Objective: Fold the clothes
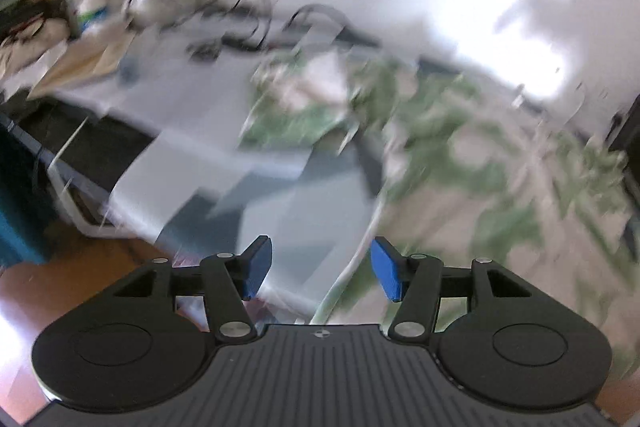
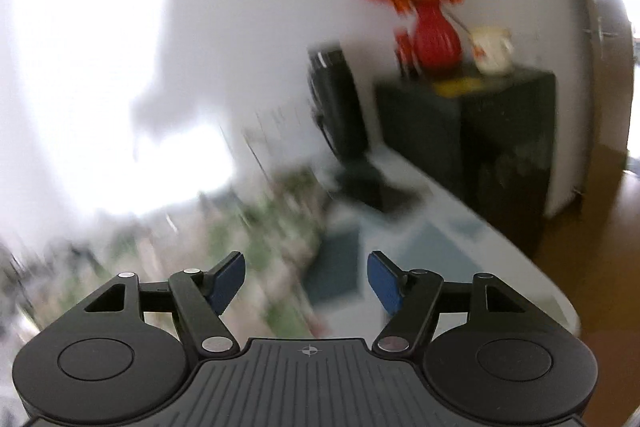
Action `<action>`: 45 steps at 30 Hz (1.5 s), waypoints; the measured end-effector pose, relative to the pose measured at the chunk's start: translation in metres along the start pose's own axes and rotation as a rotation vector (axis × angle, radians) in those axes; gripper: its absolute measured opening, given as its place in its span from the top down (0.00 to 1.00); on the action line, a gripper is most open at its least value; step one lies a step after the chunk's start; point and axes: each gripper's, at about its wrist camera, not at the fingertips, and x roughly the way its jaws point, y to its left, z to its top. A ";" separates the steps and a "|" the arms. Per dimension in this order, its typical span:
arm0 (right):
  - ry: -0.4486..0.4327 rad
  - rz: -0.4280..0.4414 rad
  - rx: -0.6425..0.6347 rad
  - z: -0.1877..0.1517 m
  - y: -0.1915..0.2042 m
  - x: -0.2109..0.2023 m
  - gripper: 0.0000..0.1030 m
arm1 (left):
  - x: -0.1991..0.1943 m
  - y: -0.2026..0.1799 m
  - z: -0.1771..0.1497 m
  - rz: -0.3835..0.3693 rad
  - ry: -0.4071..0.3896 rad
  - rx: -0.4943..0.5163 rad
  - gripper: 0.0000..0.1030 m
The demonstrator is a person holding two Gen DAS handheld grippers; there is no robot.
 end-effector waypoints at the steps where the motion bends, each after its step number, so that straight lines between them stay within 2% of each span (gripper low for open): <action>1: -0.024 0.023 -0.010 0.016 0.006 -0.002 0.37 | 0.000 -0.005 0.015 -0.033 -0.024 0.010 0.45; 4: -0.104 0.056 -0.072 0.062 0.031 -0.004 0.25 | -0.003 -0.028 0.061 -0.122 -0.101 0.067 0.45; 7: -0.157 0.097 -0.091 0.099 0.055 0.002 0.25 | 0.003 -0.050 0.100 -0.168 -0.129 0.107 0.45; 10: -0.180 0.136 -0.115 0.123 0.081 0.022 0.24 | 0.022 -0.069 0.130 -0.203 -0.095 0.112 0.41; 13: -0.163 0.120 -0.189 0.126 0.108 0.061 0.23 | 0.048 -0.092 0.148 -0.211 -0.060 0.143 0.41; 15: -0.103 0.088 -0.204 0.114 0.121 0.100 0.23 | 0.074 -0.109 0.147 -0.211 -0.012 0.182 0.41; 17: 0.009 0.092 -0.201 0.095 0.127 0.143 0.23 | 0.107 -0.121 0.137 -0.214 0.064 0.202 0.41; 20: 0.171 0.068 -0.266 0.054 0.134 0.202 0.23 | 0.153 -0.133 0.113 -0.198 0.175 0.262 0.41; 24: 0.368 0.018 -0.431 -0.011 0.140 0.260 0.23 | 0.185 -0.145 0.079 -0.172 0.228 0.405 0.40; 27: 0.466 0.016 -0.489 -0.048 0.146 0.276 0.23 | 0.199 -0.142 0.067 -0.203 0.266 0.408 0.30; 30: 0.522 0.007 -0.469 -0.072 0.145 0.278 0.22 | 0.208 -0.146 0.058 -0.206 0.255 0.455 0.23; 32: 0.544 -0.007 -0.445 -0.079 0.140 0.275 0.22 | 0.214 -0.147 0.056 -0.218 0.256 0.465 0.12; 35: 0.564 -0.027 -0.413 -0.087 0.131 0.270 0.11 | 0.222 -0.145 0.057 -0.253 0.259 0.447 0.02; 39: 0.570 -0.029 -0.402 -0.093 0.121 0.271 0.01 | 0.227 -0.151 0.053 -0.230 0.239 0.485 0.00; 45: 0.530 0.016 -0.440 -0.100 0.125 0.265 0.01 | 0.223 -0.149 0.050 -0.222 0.232 0.482 0.00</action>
